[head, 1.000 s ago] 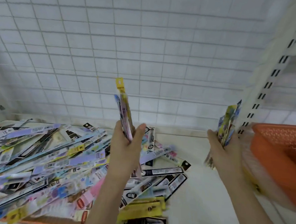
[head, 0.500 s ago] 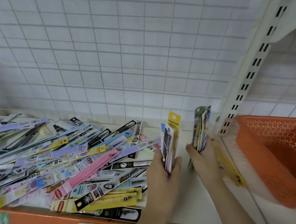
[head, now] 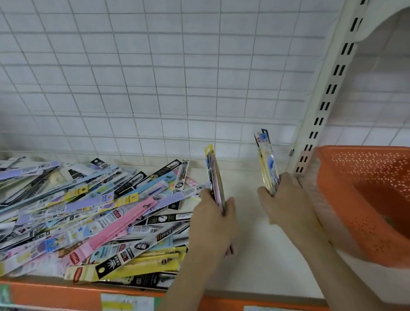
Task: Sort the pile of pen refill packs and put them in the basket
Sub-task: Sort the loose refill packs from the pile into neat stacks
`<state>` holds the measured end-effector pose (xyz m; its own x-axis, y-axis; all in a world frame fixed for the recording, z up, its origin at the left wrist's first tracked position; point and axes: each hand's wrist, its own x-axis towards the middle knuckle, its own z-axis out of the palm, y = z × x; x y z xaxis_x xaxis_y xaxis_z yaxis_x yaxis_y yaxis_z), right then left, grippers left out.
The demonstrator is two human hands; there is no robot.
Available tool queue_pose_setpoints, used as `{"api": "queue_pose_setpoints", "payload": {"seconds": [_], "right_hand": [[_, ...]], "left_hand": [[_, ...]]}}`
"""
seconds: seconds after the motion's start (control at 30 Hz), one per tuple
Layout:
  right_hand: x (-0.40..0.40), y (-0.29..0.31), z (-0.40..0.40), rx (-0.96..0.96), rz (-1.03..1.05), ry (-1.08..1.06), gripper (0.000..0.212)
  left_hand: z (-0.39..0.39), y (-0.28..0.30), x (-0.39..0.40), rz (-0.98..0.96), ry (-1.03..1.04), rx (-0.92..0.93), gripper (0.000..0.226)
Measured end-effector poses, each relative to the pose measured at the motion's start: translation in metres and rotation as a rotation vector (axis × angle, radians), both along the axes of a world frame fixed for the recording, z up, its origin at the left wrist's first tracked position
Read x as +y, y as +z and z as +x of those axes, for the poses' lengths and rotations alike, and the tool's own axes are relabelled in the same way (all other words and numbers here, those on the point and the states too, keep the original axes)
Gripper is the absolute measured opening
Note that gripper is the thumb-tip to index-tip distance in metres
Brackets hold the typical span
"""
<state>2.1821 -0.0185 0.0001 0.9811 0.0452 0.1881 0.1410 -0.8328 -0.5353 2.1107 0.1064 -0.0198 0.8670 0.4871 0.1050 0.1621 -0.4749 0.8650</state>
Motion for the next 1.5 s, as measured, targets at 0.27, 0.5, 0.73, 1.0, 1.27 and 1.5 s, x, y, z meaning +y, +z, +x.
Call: {"api": "queue_pose_setpoints", "payload": {"seconds": [0.27,0.5,0.73,1.0,1.27,1.5], "right_hand": [[-0.044,0.005,0.012,0.314,0.041,-0.065,0.051],[-0.060,0.007,0.007,0.412,0.170,-0.037,0.026],[-0.068,0.007,0.004,0.460,0.186,-0.061,0.015],[-0.043,0.006,0.017,0.348,-0.007,-0.019,0.058],[-0.026,0.008,0.019,0.225,-0.229,-0.028,0.061],[-0.005,0.007,0.007,0.068,-0.361,-0.028,0.026]], "left_hand": [[0.049,0.016,-0.033,0.052,-0.248,0.337,0.016],[0.086,0.025,-0.061,0.057,-0.363,0.394,0.037],[0.077,0.040,-0.047,0.297,-0.434,0.463,0.044],[0.028,0.029,0.005,0.465,-0.323,0.231,0.047],[-0.005,0.015,0.053,0.526,-0.158,0.107,0.035],[-0.024,0.011,0.076,0.484,-0.059,0.036,0.034]]}}
